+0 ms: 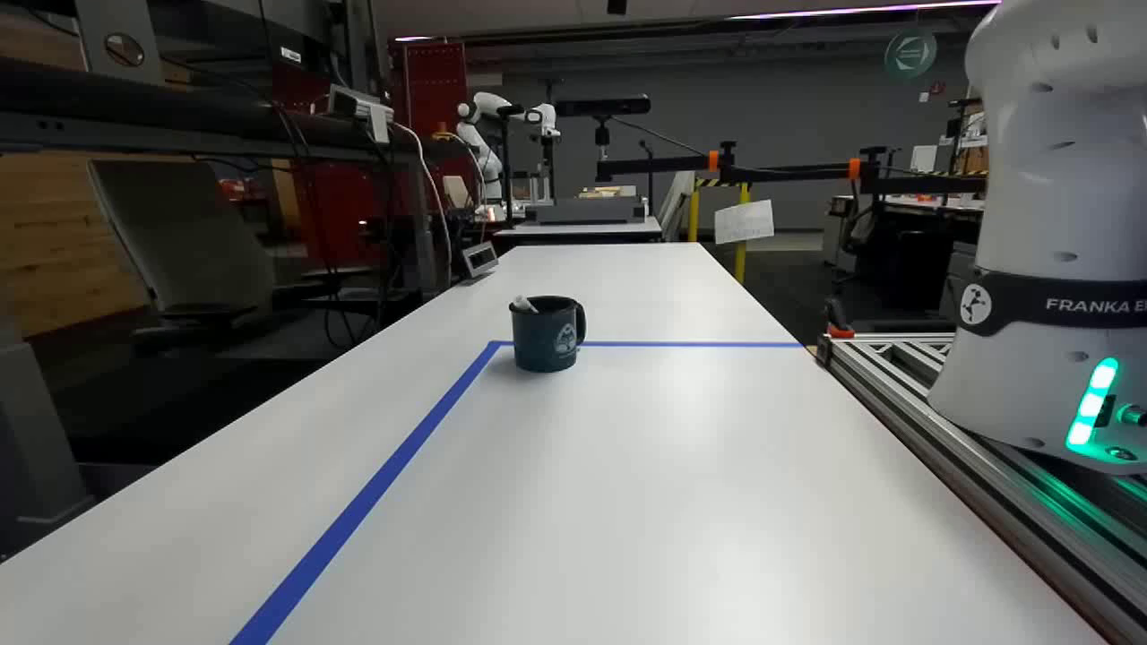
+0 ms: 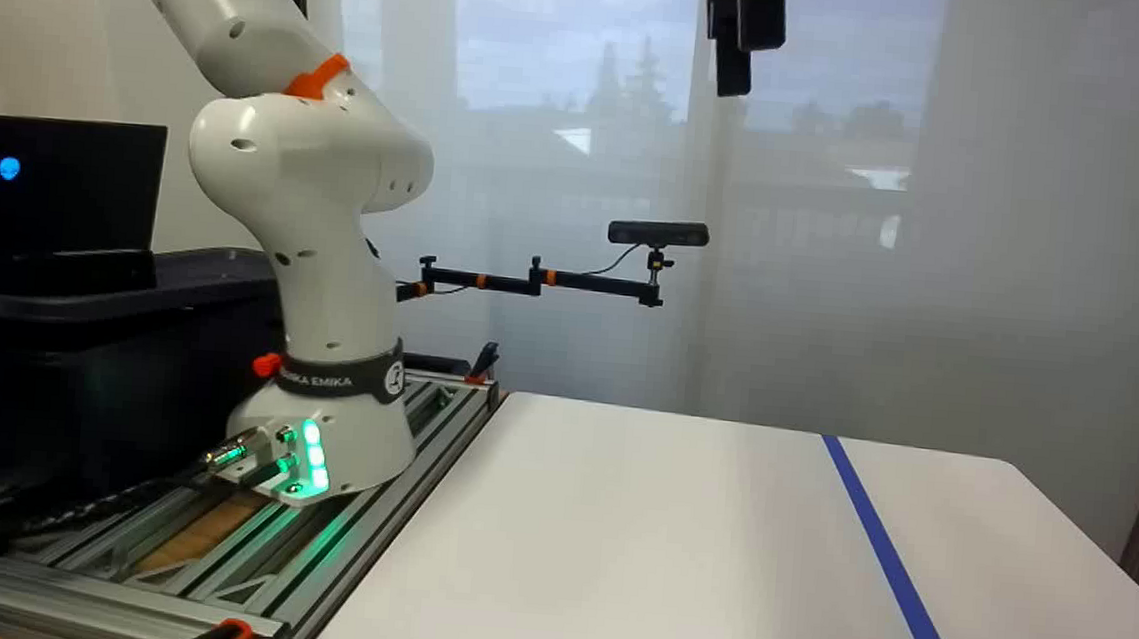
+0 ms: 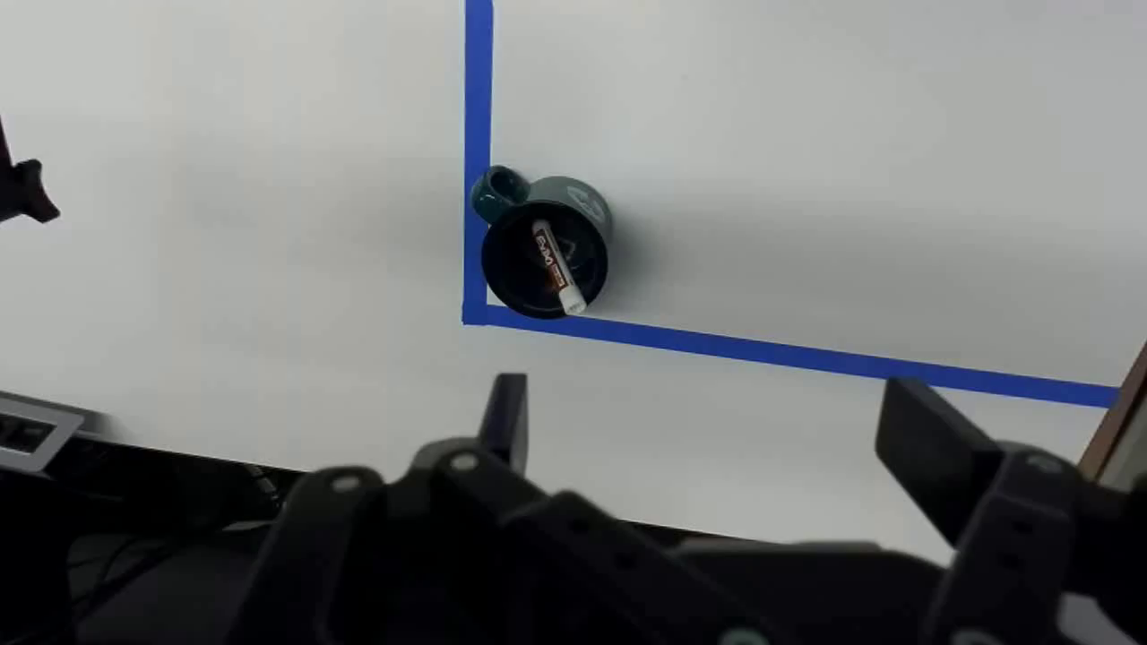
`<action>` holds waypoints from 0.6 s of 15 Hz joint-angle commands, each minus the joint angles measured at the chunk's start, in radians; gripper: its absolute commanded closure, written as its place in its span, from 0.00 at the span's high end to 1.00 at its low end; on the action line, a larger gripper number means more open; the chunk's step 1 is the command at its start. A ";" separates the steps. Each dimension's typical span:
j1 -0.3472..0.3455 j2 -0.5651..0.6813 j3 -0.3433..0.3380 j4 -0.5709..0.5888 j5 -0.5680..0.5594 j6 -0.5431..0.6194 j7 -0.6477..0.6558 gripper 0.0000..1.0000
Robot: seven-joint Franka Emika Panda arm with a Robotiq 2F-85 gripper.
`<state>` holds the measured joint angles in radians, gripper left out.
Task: Place the marker onto the table
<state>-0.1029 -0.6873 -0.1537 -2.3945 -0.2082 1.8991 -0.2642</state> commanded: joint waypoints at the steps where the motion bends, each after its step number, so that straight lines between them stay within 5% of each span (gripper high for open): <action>1: 0.006 0.000 -0.004 0.003 -0.003 -0.002 0.003 1.00; 9: 0.031 0.016 -0.047 -0.012 0.029 0.056 -0.053 1.00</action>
<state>-0.1007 -0.6859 -0.1562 -2.3922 -0.2075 1.9005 -0.2660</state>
